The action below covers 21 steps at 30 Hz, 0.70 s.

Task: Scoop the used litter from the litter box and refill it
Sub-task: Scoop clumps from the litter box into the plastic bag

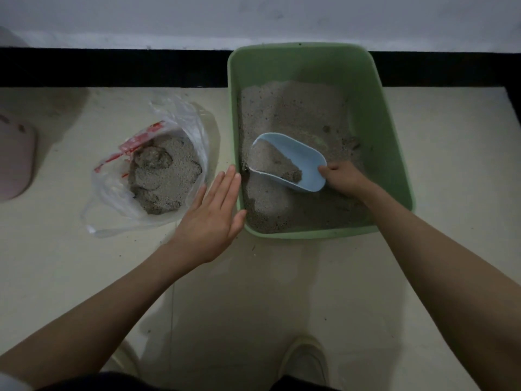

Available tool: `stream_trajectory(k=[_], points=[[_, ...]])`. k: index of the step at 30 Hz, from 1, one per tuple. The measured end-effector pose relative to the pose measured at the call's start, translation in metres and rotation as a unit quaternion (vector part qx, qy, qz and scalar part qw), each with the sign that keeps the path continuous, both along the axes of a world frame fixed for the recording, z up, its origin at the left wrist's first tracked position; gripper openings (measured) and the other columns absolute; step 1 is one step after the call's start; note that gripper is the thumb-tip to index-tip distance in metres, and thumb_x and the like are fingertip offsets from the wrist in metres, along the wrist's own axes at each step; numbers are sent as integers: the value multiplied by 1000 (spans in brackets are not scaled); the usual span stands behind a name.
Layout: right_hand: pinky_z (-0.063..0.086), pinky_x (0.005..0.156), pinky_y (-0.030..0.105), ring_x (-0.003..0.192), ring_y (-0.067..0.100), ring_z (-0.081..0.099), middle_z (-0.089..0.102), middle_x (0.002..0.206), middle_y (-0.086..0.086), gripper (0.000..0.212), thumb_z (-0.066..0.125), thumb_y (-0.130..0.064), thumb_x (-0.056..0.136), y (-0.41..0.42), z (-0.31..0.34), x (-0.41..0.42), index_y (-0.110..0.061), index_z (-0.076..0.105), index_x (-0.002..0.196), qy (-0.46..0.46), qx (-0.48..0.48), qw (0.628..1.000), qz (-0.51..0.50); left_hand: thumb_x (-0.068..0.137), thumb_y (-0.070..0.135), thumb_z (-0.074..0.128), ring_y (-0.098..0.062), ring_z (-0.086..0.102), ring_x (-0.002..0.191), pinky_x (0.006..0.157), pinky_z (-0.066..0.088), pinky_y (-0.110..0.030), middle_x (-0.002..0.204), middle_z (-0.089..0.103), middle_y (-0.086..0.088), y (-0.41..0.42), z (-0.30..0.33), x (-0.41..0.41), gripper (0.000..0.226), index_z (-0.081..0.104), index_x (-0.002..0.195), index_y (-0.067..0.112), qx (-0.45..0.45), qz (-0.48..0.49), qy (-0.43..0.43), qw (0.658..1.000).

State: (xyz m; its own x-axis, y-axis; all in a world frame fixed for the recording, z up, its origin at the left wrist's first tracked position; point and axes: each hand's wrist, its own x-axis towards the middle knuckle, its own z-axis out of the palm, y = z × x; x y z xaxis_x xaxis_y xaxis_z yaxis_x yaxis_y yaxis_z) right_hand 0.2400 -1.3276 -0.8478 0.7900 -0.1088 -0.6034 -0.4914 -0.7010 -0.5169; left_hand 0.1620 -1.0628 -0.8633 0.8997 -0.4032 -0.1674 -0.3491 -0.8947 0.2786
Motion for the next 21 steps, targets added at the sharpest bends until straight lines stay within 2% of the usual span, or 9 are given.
stream_trajectory(k=[2,5,7,9,11,14,16,19,21], points=[[20,51,29,53,15,29,34,61,9,38,42,-23,98,-4,3,-1,-10,40,63,-29,4,999,-15,87,48,6,-13,-7,142,114,0,-36,151,-13,2,0,-1,-1,71,0,147,9,8,4,-7,1000],[16,52,30,51,15,22,26,54,4,46,44,-19,96,-12,8,-5,-17,27,54,-76,-3,996,-49,87,48,5,-12,-9,141,114,-1,-36,150,-15,3,-1,0,-1,71,-2,147,10,12,3,-8,1000],[20,56,29,56,17,28,31,55,6,45,45,-20,95,-15,12,-9,-16,29,53,-98,-14,992,-72,87,49,4,-11,-11,140,114,-2,-36,151,-15,3,0,2,-1,72,-2,147,11,11,4,-8,1000],[25,62,29,63,18,37,40,62,11,42,46,-23,95,-16,15,-14,-8,39,56,-112,-15,989,-95,85,50,2,-11,-13,140,114,-3,-36,150,-15,4,0,4,-1,73,-2,147,12,11,5,-5,1000],[30,62,29,62,19,43,47,70,14,42,46,-25,95,-17,20,-19,6,52,68,-118,-2,986,-115,82,52,-1,-9,-17,139,112,-7,-34,148,-19,7,-2,7,0,76,-5,147,14,9,9,5,1000],[36,62,29,59,22,52,55,72,16,45,45,-28,96,-14,31,-25,14,60,85,-144,8,983,-115,78,56,-5,-6,-20,138,112,-9,-33,148,-22,10,-2,10,2,78,-8,147,18,-2,2,19,1000],[37,60,28,60,24,56,55,63,14,45,45,-28,97,-8,41,-26,10,59,78,-178,9,979,-100,79,58,-5,-7,-18,139,113,-8,-32,151,-17,10,2,11,2,78,-7,148,19,-20,-3,27,999],[36,50,24,48,14,52,48,52,6,39,45,-28,97,8,54,-25,-4,51,67,-205,16,975,-80,82,56,1,-11,-10,142,114,-5,-32,155,-3,7,18,10,-5,77,4,149,17,-35,16,27,999],[38,56,27,48,16,50,45,51,5,41,45,-28,97,24,62,-23,-7,47,62,-207,37,976,-55,91,46,21,-18,1,144,113,-1,-35,156,13,-2,39,7,-9,66,17,148,12,-15,38,9,999]])
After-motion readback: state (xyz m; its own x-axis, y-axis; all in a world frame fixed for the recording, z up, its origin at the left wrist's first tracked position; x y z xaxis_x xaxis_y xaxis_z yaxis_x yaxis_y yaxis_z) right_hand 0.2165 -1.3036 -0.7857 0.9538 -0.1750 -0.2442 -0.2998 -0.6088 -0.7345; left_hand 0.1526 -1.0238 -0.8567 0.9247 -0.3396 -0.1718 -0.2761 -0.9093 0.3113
